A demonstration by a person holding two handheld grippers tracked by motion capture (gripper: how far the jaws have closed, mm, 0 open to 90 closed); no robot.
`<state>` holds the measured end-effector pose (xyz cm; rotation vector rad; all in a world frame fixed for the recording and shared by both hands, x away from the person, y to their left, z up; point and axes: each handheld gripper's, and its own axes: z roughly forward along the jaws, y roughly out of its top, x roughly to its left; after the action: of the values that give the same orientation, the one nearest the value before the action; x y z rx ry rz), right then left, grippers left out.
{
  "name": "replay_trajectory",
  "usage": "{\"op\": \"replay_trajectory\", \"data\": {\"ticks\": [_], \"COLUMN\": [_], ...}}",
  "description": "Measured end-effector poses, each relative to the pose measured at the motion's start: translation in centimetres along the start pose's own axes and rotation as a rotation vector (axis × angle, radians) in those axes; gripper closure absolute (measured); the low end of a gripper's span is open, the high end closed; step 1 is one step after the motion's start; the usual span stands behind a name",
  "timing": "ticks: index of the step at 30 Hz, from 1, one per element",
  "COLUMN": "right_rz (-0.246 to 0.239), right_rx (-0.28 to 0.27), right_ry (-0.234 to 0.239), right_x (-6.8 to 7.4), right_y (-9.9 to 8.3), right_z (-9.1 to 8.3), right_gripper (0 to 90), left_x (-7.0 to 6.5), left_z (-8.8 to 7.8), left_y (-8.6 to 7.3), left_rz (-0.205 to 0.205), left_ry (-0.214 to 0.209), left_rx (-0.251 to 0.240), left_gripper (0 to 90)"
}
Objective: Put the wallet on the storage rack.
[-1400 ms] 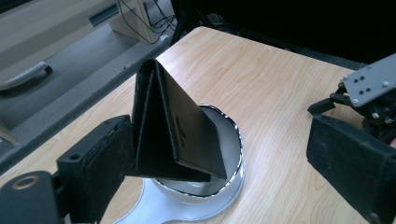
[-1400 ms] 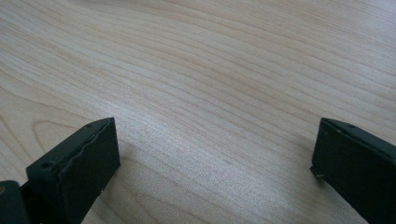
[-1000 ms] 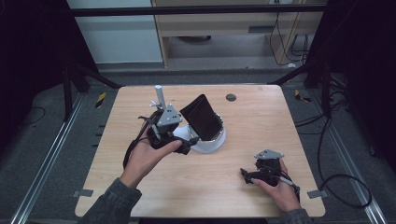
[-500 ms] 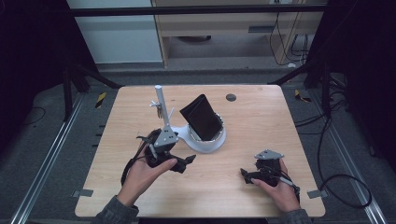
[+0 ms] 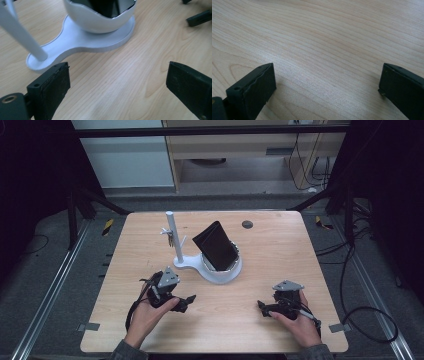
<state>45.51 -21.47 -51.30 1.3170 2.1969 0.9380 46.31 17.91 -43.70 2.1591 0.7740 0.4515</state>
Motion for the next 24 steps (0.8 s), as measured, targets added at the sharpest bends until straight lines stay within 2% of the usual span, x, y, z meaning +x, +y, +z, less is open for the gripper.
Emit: {"op": "replay_trajectory", "data": {"ticks": [3, 5, 8, 13, 15, 19, 24], "right_rz": [-0.002, -0.004, 0.002, 0.015, 0.016, 0.014, 0.014], "right_rx": [0.001, 0.000, 0.002, 0.003, 0.002, 0.002, 0.002], "right_ry": [0.001, 0.000, -0.002, -0.011, -0.015, -0.014, -0.014], "right_x": [0.0, 0.0, -0.1, -0.1, -0.1, -0.1, -0.1], "right_y": [0.0, 0.0, 0.1, 0.2, 0.2, 0.2, 0.2], "right_z": [0.0, 0.0, 0.1, 0.2, 0.2, 0.2, 0.2], "right_gripper": [0.8, 0.7, 0.3, 0.3, 0.3, 0.3, 0.3], "left_x": [1.5, 2.3, 3.2, 4.8, 5.3, 6.1, 6.5], "left_z": [0.3, 0.4, 0.5, 0.2, 0.3, 0.4, 0.7], "left_y": [-1.2, -2.0, -3.1, -4.8, -5.3, -6.0, -6.5], "left_rz": [-0.006, -0.017, -0.024, -0.058, -0.078, -0.120, -0.154], "left_ry": [0.039, 0.065, 0.079, 0.134, 0.126, 0.138, 0.128], "left_rx": [0.037, 0.045, 0.067, 0.088, 0.108, 0.130, 0.136], "left_gripper": [4.8, 4.9, 4.7, 4.5, 4.5, 4.6, 5.0]}}
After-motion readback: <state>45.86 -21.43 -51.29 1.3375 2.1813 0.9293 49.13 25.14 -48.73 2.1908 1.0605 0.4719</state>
